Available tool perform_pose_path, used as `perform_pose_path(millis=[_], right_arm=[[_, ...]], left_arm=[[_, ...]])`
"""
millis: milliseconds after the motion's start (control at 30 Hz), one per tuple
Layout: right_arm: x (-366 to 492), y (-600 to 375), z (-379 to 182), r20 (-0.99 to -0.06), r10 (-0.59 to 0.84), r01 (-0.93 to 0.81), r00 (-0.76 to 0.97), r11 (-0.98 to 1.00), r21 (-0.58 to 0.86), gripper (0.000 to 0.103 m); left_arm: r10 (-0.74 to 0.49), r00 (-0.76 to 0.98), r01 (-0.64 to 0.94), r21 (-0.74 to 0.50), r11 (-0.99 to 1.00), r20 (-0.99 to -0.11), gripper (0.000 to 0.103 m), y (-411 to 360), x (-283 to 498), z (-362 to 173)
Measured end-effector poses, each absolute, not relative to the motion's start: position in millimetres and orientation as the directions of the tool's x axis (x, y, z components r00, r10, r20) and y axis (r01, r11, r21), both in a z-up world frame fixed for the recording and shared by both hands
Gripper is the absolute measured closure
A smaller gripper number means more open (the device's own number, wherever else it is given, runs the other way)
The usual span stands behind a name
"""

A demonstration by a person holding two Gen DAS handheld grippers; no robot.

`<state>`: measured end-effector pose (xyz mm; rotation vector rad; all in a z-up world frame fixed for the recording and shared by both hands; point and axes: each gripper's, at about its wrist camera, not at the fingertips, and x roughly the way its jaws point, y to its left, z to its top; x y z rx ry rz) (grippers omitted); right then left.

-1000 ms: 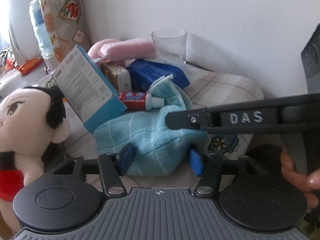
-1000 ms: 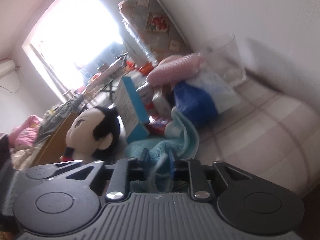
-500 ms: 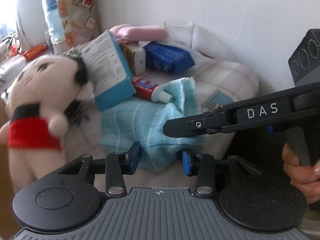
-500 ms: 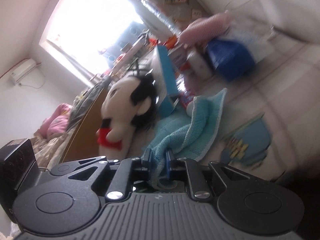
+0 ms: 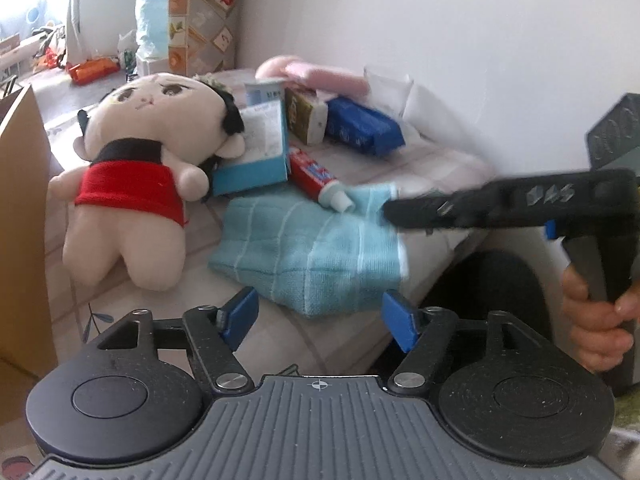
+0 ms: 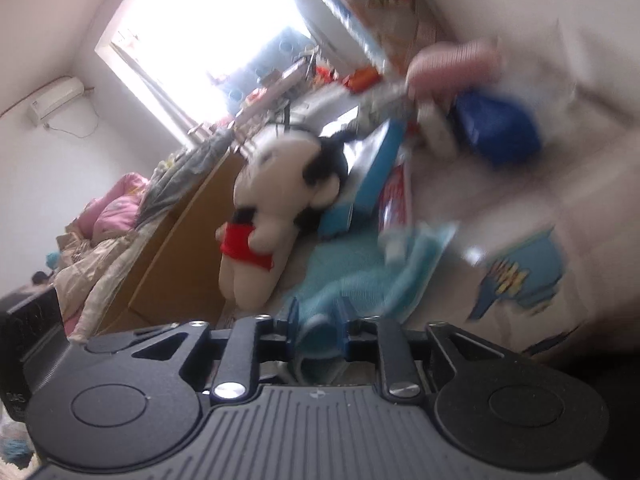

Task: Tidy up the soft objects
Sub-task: 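Close the right gripper on the light blue towel and lift it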

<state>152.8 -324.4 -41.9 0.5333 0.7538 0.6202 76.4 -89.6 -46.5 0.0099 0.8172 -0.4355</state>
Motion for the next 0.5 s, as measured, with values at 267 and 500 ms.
perform_pose_path(millis=[267,500], right_arm=[[178,-335,-22,-0.429,0.645,-0.317,0.632,0.721,0.616,0.054],[207,-305,-58,-0.605,0.571,-0.253,0.555,0.809,0.531,0.053]], left_arm=[[-0.412,0.604,0.323,-0.262,0.909,-0.682,0.032,-80,89,-45],[-0.471,0.526,0.254,-0.398,0.882,-0.708,0.032,-73,114,-66]])
